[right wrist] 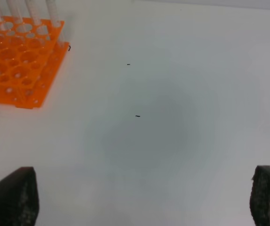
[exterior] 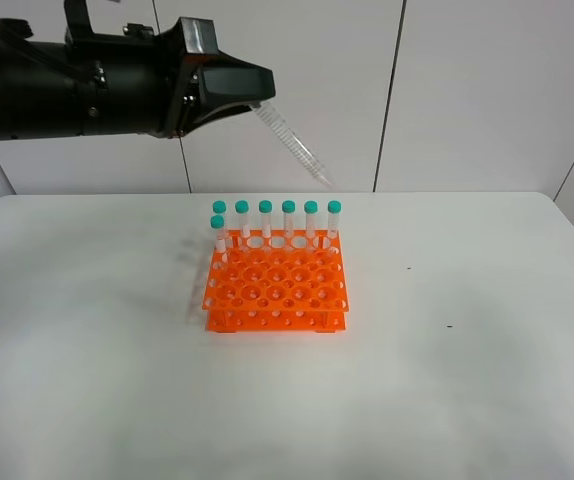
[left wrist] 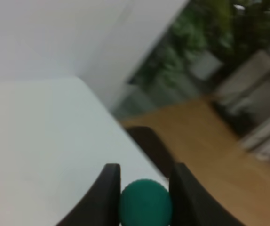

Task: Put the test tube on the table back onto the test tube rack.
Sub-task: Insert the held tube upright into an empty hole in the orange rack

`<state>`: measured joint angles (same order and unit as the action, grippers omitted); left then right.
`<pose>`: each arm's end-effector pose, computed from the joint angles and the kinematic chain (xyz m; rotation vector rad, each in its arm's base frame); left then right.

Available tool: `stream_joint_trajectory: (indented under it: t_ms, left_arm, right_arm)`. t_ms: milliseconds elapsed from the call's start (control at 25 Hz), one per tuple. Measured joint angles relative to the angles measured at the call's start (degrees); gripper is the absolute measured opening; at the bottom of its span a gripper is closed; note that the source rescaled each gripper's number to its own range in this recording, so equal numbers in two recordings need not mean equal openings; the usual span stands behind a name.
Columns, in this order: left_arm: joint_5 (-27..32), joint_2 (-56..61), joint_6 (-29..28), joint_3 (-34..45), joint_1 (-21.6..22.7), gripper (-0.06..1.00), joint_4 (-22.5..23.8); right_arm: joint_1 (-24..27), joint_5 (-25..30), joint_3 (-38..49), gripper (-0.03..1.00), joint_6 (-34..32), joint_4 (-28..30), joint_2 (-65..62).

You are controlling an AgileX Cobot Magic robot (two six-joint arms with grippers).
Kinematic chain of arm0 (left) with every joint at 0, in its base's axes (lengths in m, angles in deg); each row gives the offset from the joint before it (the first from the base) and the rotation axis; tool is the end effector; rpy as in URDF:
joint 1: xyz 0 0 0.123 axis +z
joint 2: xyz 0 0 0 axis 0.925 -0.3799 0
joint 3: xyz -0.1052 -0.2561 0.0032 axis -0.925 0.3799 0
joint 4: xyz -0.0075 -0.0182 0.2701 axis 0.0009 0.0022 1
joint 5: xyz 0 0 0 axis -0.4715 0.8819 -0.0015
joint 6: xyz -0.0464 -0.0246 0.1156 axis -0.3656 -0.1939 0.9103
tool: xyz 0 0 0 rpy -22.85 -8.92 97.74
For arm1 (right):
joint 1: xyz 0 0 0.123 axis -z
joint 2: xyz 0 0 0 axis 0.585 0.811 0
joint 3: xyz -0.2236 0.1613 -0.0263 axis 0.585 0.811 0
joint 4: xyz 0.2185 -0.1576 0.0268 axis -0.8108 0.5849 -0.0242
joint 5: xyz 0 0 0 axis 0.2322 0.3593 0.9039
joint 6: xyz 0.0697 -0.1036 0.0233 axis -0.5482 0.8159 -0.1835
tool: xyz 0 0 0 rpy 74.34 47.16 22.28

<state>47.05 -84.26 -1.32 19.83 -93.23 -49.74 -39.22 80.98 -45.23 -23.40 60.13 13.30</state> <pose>0.3000 -0.1973 0.3227 0.3368 1.8808 -0.9409 0.0539 0.0119 0.2716 -0.0915 2.0132 0.1144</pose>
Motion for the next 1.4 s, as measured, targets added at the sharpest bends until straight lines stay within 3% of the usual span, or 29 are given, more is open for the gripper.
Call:
stream_joint_trajectory:
  t_ms: [120, 240, 480, 520, 600, 880, 1120, 1400]
  left_arm:
    - [-4.1, 3.3, -1.1, 0.0, 0.0, 0.00, 9.1]
    - [-7.7, 6.5, -8.8, 0.0, -0.2, 0.00, 25.9]
    - [-10.7, 8.4, -41.9, 0.2, -1.9, 0.00, 65.2]
    - [-11.8, 8.4, -45.3, 0.7, -2.1, 0.00, 70.1]
    - [-15.0, 8.4, -50.0, 2.0, -2.1, 0.00, 75.6]
    - [-27.6, 8.4, -51.9, 7.8, -2.2, 0.00, 78.5]
    - [-28.0, 3.6, -49.9, 8.0, -5.5, 0.00, 78.5]
    - [-22.9, -9.4, -47.4, -0.8, -7.8, 0.00, 78.6]
  right_arm:
    - [0.0, 0.0, 0.0, 1.00, 0.0, 0.0, 0.0]
    - [0.0, 0.0, 0.0, 1.00, 0.0, 0.0, 0.0]
    - [0.0, 0.0, 0.0, 1.00, 0.0, 0.0, 0.0]
    - [0.0, 0.0, 0.0, 1.00, 0.0, 0.0, 0.0]
    - [0.0, 0.0, 0.0, 1.00, 0.0, 0.0, 0.0]
    - [0.0, 0.0, 0.0, 1.00, 0.0, 0.0, 0.0]
    - [0.0, 0.0, 0.0, 1.00, 0.0, 0.0, 0.0]
    - [0.0, 0.0, 0.0, 1.00, 0.0, 0.0, 0.0]
